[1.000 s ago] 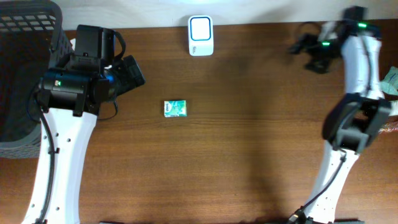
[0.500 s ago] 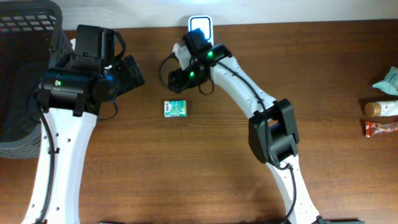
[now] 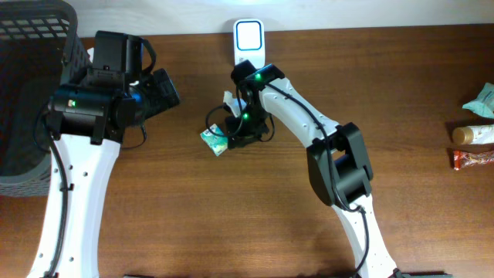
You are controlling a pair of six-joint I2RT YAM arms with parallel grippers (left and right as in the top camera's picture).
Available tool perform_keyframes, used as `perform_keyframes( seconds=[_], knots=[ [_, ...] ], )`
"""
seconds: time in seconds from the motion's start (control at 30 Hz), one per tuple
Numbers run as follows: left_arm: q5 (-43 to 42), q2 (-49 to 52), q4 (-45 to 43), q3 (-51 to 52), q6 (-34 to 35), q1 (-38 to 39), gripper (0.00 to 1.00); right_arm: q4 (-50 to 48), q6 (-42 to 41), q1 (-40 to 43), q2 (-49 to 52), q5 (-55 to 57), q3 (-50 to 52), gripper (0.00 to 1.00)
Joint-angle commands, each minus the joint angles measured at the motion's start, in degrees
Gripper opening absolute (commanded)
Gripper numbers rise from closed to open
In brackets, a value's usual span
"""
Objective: Scan the item barcode
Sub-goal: 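Grasp the small green pack with the right gripper, then hold the small green pack in front of the scanner box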
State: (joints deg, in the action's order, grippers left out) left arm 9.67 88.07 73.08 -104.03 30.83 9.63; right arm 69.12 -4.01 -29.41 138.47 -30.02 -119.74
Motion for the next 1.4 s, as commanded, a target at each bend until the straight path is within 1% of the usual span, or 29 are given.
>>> perform_keyframes(
  seconds=[0.0, 0.03, 0.07, 0.1, 0.27, 0.4, 0.47, 0.53, 0.6, 0.63, 0.7, 0.73, 0.8, 0.87, 0.93, 0.97, 1.0, 1.03, 1.07, 1.13, 1.17, 1.23, 1.37],
  knots=[
    [0.07, -0.20, -0.09, -0.11, -0.94, -0.07, 0.99, -5.31, 0.52, 0.61, -5.03, 1.77, -0.20, 0.52],
    [0.07, -0.20, -0.07, -0.11, -0.94, -0.07, 0.99, -7.06, 0.37, 0.83, -4.90, 1.77, -0.13, 0.55],
    [0.07, -0.20, -0.07, -0.11, -0.94, -0.07, 0.99, -8.81, -0.24, 0.92, -4.50, 1.77, -0.09, 0.60],
    [0.07, -0.20, -0.07, -0.11, -0.94, -0.07, 0.99, -10.34, -1.07, 0.92, -4.02, 1.75, -0.09, 0.61],
    [0.07, -0.20, -0.09, -0.11, -0.94, -0.07, 0.99, -15.04, -5.01, 0.50, -0.79, 1.73, 1.51, 0.61],
    [0.07, -0.20, -0.07, -0.11, -0.94, -0.07, 0.99, -15.58, -5.51, -1.01, 1.57, 1.77, 1.86, 0.59],
    [0.07, -0.20, -0.07, -0.11, -0.94, -0.07, 0.99, -16.06, -5.51, -1.75, 2.03, 2.01, 2.62, 0.55],
    [0.07, -0.20, -0.07, -0.11, -0.94, 0.00, 0.99, -16.72, -5.51, -2.43, 2.45, 2.89, 4.26, 0.47],
    [0.07, -0.20, -0.07, -0.11, -0.94, 0.00, 0.99, -17.86, -5.51, -2.47, 2.49, 2.82, 6.01, 0.45],
    [0.07, -0.20, -0.07, -0.11, -0.94, 0.00, 0.99, -18.01, -5.51, -2.47, 2.49, 2.82, 6.23, 0.37],
    [0.07, -0.20, -0.07, -0.11, -0.94, -0.02, 0.99, -18.21, -5.51, -2.45, 2.47, 2.58, 6.21, 0.13],
    [0.07, -0.20, -0.09, -0.11, -0.94, -0.04, 0.99, -18.14, -5.51, -2.45, 2.36, 2.60, 6.05, 0.04],
    [0.07, -0.20, -0.07, -0.11, -0.94, -0.07, 0.99, -16.00, -5.51, -1.57, 1.68, 3.65, 2.95, 0.04],
    [0.07, -0.20, -0.07, -0.11, -0.94, -0.04, 0.99, -12.09, -5.49, -0.09, 0.68, 13.27, -4.44, 0.04],
    [0.07, -0.20, -0.07, -0.11, -0.94, -0.07, 0.99, -8.55, -5.40, 0.61, 0.48, 33.00, -13.97, 0.04],
    [0.07, -0.20, -0.07, -0.11, -0.94, -0.07, 0.99, -9.16, -3.19, 0.61, 0.48, 45.77, -17.92, 0.04],
    [0.07, -0.20, -0.09, -0.11, -0.94, -0.07, 0.99, -10.71, -0.90, 0.59, 0.48, 51.41, -18.95, 0.04],
    [0.07, -0.20, -0.07, -0.11, -0.94, -0.07, 0.99, -14.29, 2.95, 0.57, 0.48, 58.03, -19.15, 0.04],
    [0.07, -0.20, -0.07, -0.11, -0.94, -0.04, 0.99, -20.02, 8.92, 0.74, 0.79, 63.93, -19.02, 0.04],
    [0.07, -0.20, -0.07, -0.11, -0.94, -0.07, 0.99, -28.20, 15.89, 1.81, 1.46, 64.76, -17.99, 0.04],
    [0.07, -0.20, -0.07, -0.11, -0.94, -0.07, 0.99, -33.68, 17.33, 2.80, 1.88, 64.78, -16.90, 0.04],
    [0.07, -0.20, -0.07, -0.11, -0.94, -0.07, 0.99, -39.65, 17.29, 4.50, 2.64, 61.46, -15.37, 0.04],
    [0.07, -0.20, -0.07, -0.11, -0.94, -0.07, 0.99, -40.65, 17.29, 6.03, 4.59, 52.96, -15.15, 0.04]
  ],
)
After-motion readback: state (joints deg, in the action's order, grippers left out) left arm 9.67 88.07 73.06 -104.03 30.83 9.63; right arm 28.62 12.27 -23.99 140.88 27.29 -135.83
